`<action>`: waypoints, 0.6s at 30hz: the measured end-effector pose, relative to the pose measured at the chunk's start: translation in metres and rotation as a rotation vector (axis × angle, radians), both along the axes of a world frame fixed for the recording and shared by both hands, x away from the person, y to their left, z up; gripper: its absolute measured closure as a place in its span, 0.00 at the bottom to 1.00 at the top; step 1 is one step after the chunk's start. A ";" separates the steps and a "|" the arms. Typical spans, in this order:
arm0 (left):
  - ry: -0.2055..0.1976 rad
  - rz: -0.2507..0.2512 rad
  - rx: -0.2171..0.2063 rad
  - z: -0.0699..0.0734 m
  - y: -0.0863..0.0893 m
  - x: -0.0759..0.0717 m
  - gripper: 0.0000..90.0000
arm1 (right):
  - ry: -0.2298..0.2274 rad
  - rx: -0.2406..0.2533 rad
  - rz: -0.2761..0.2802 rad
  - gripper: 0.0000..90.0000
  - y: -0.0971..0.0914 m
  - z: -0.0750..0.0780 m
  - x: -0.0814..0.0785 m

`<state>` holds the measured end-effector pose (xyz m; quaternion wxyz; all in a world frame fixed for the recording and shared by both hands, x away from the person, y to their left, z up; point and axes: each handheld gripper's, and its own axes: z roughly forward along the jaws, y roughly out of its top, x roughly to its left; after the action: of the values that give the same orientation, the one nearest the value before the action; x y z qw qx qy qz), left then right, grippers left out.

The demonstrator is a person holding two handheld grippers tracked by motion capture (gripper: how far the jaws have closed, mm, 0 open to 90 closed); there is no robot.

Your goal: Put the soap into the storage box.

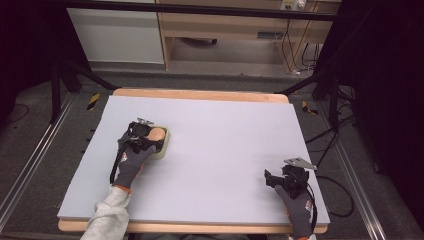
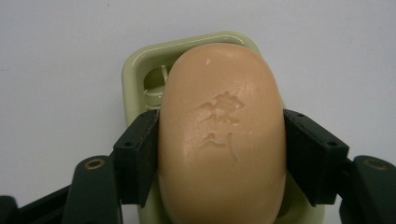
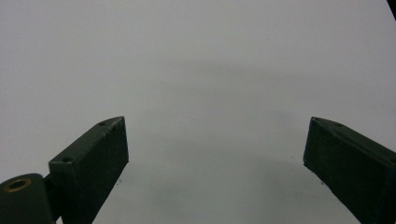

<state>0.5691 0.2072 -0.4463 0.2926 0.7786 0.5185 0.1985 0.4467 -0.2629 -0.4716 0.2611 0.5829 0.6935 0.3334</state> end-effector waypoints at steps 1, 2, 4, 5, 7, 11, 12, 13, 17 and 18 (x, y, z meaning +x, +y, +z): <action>0.001 0.000 -0.001 0.000 0.000 0.000 0.35 | 0.000 0.000 -0.001 0.08 0.000 0.000 0.000; 0.002 0.000 -0.002 0.000 0.000 0.000 0.35 | 0.001 0.000 -0.002 0.08 0.000 0.000 0.000; 0.003 0.000 -0.005 0.000 0.000 0.000 0.35 | 0.000 0.000 -0.001 0.08 0.000 0.000 0.000; 0.003 0.000 -0.006 0.000 0.000 0.000 0.35 | 0.001 0.001 -0.001 0.08 0.000 0.000 0.000; 0.005 0.000 -0.007 0.000 0.000 0.000 0.35 | 0.002 0.001 -0.003 0.08 0.000 0.000 0.000; 0.005 0.000 -0.008 0.000 0.001 0.000 0.35 | -0.001 -0.005 0.001 0.08 0.000 0.000 0.000; 0.005 0.000 -0.008 0.000 0.000 -0.001 0.34 | -0.001 -0.004 -0.001 0.08 -0.001 0.000 0.000; 0.003 -0.001 -0.014 0.001 0.001 -0.001 0.34 | -0.001 -0.004 -0.001 0.08 -0.001 0.000 0.000; -0.012 -0.003 -0.030 0.006 0.004 -0.003 0.33 | -0.002 -0.001 -0.004 0.08 -0.001 0.001 -0.001; -0.016 -0.001 -0.033 0.008 0.004 -0.004 0.33 | -0.003 -0.002 -0.002 0.08 -0.001 0.001 -0.001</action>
<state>0.5649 0.2114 -0.4386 0.3097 0.7723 0.5189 0.1957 0.4455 -0.2638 -0.4707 0.2630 0.5830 0.6928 0.3331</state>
